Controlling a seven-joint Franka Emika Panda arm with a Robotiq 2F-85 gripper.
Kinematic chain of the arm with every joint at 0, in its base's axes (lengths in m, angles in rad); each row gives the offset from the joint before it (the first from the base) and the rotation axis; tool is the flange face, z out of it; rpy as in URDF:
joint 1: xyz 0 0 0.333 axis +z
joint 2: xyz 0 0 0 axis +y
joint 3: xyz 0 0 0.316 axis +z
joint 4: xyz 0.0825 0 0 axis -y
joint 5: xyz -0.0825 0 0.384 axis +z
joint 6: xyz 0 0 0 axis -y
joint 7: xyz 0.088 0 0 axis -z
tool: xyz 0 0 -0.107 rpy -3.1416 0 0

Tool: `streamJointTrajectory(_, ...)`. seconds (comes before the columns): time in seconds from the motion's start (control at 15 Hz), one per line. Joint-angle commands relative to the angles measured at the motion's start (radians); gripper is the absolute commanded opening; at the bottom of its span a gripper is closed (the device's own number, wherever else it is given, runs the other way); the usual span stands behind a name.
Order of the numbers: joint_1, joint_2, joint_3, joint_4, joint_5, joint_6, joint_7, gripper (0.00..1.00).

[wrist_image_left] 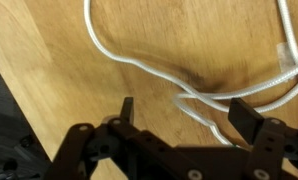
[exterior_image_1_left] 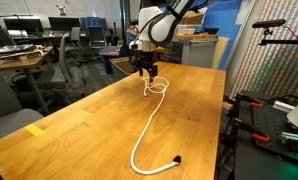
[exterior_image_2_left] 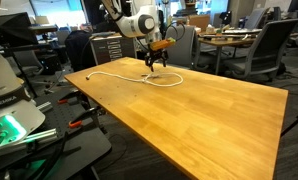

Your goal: Pick the rope on the table

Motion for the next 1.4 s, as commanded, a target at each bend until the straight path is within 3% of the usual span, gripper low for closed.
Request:
streamJointTrajectory(0.0, -0.007, 0.014, 0.03, 0.036, 0.059, -0.035, -0.044, 0.71)
streamJointTrajectory(0.07, -0.001, 0.024, 0.028, 0.045, 0.064, -0.033, -0.04, 0.69)
streamJointTrajectory(0.6, 0.019, 0.096, 0.006, 0.104, 0.057, -0.043, -0.005, 0.05)
streamJointTrajectory(0.73, 0.014, 0.1, 0.01, 0.114, 0.063, -0.042, -0.004, 0.0)
streamJointTrajectory(1.33, -0.01, 0.069, 0.038, 0.148, 0.117, -0.053, -0.019, 0.01)
